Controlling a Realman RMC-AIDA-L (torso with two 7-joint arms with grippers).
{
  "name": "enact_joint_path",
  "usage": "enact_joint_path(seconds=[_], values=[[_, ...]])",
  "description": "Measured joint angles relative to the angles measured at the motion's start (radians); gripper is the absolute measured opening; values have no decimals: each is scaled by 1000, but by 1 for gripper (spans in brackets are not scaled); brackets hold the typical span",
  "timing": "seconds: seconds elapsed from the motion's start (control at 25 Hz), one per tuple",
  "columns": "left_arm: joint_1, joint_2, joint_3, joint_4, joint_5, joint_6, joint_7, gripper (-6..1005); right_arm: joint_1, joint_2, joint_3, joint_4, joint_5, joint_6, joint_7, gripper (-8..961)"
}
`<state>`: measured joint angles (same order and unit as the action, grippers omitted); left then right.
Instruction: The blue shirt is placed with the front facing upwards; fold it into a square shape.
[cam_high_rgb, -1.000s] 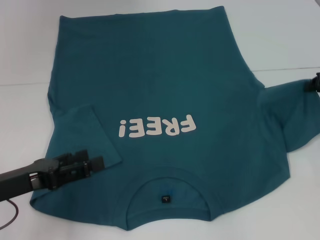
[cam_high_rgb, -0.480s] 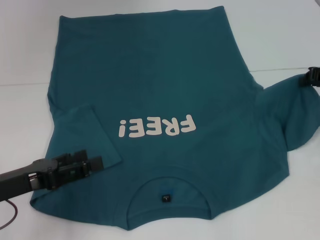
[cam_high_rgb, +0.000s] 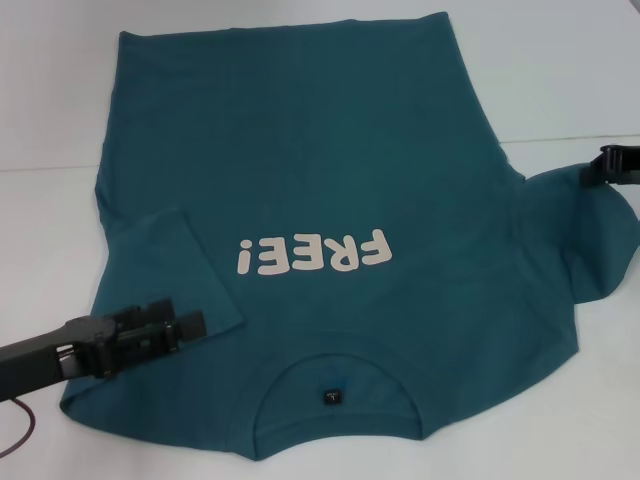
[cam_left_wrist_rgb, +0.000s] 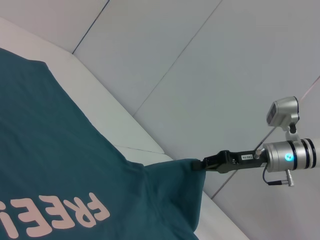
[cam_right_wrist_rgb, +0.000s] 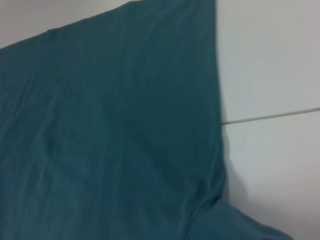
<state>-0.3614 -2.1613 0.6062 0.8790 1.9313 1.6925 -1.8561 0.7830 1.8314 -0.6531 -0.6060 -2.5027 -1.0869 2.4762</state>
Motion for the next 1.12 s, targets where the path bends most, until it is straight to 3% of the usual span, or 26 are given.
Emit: enact_joint_path(seconds=[0.28, 0.72, 1.12], values=[[0, -1, -2, 0, 0, -10, 0, 916, 25, 14, -78, -12, -2, -44, 1, 47], [3, -2, -35, 0, 0, -12, 0, 916, 61, 20, -78, -15, -1, -27, 41, 53], [0, -3, -45, -2, 0, -14, -1, 915, 112, 57, -104, 25, -4, 70, 65, 58]])
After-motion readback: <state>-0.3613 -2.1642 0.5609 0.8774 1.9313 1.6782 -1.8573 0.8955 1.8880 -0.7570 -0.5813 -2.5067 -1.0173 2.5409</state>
